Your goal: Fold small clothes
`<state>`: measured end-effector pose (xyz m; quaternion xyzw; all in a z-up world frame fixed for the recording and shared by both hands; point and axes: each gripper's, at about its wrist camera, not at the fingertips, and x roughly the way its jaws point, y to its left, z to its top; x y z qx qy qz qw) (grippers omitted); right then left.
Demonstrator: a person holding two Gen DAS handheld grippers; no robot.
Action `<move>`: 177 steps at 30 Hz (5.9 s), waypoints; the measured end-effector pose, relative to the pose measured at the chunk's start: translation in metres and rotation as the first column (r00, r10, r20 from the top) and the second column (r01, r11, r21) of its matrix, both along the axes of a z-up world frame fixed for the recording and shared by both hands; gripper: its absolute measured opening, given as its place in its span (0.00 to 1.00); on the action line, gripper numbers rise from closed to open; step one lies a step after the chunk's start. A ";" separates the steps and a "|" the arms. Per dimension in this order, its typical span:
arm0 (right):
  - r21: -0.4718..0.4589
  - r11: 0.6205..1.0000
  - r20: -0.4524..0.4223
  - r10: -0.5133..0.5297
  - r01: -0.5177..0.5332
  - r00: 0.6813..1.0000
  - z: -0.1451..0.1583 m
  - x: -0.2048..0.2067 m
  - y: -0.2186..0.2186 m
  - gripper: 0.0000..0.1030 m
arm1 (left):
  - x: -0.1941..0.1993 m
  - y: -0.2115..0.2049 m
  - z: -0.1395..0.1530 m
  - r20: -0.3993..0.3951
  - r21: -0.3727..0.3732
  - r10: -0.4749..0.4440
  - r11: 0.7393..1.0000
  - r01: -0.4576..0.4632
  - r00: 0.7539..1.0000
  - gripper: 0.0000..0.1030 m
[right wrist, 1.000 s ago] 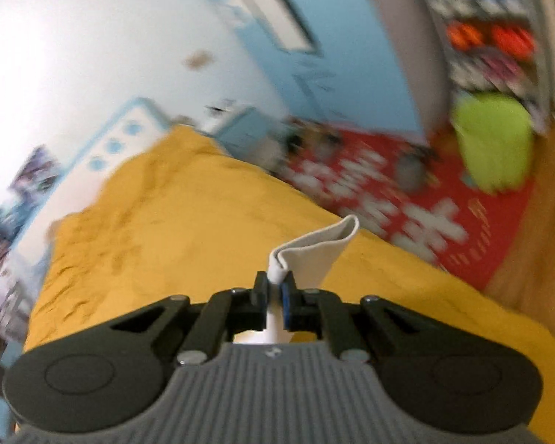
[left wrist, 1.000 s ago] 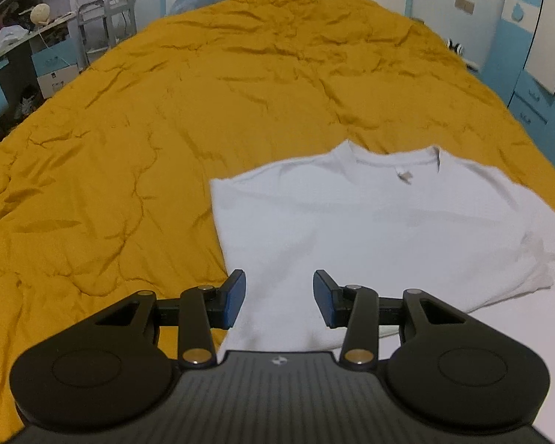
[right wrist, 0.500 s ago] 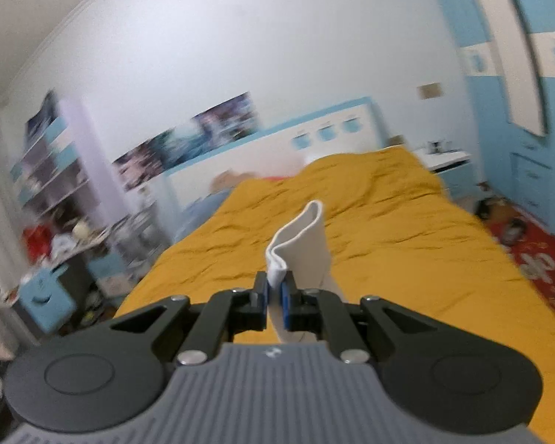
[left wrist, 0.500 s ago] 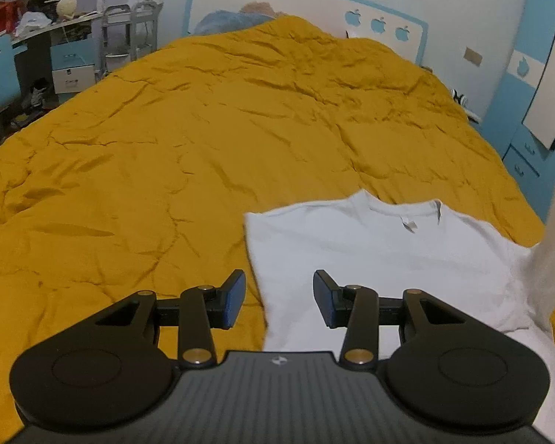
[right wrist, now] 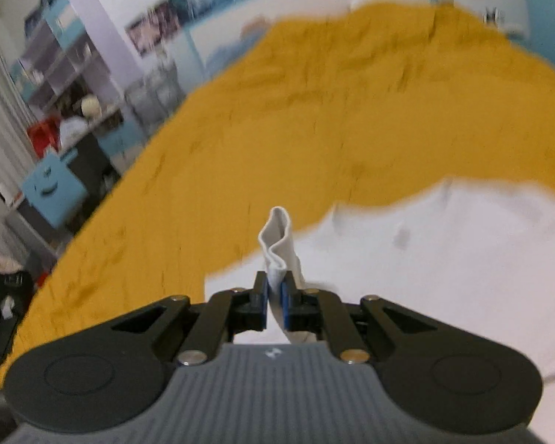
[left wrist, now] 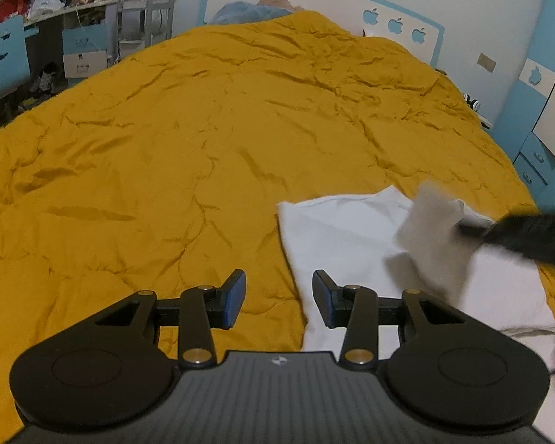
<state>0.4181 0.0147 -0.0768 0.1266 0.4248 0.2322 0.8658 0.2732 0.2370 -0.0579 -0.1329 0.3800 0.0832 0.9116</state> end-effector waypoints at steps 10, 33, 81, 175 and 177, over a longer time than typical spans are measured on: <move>0.101 0.990 -0.225 0.120 -0.099 0.967 -0.107 -0.008 0.039 0.15 | 0.004 0.013 -0.025 0.004 -0.108 -0.036 0.993 0.036 0.999 0.48; -0.248 0.960 0.016 -0.132 0.132 0.991 -0.043 -0.056 -0.274 0.47 | 0.088 -0.025 -0.090 -0.020 -0.308 -0.084 0.948 0.073 0.996 0.09; -0.200 0.975 0.026 -0.090 0.093 0.996 -0.011 -0.005 -0.336 0.35 | 0.087 0.015 -0.037 0.020 -0.095 0.013 0.995 -0.011 1.000 0.57; -0.816 0.439 0.069 0.720 -0.376 0.691 -0.030 -0.391 -0.281 0.54 | -0.301 -0.225 -0.107 -0.536 0.618 -0.688 0.075 0.782 0.490 0.09; -0.841 0.379 0.032 0.748 -0.386 0.663 -0.034 -0.394 -0.280 0.54 | -0.300 -0.222 -0.093 -0.498 0.604 -0.705 0.135 0.785 0.505 0.08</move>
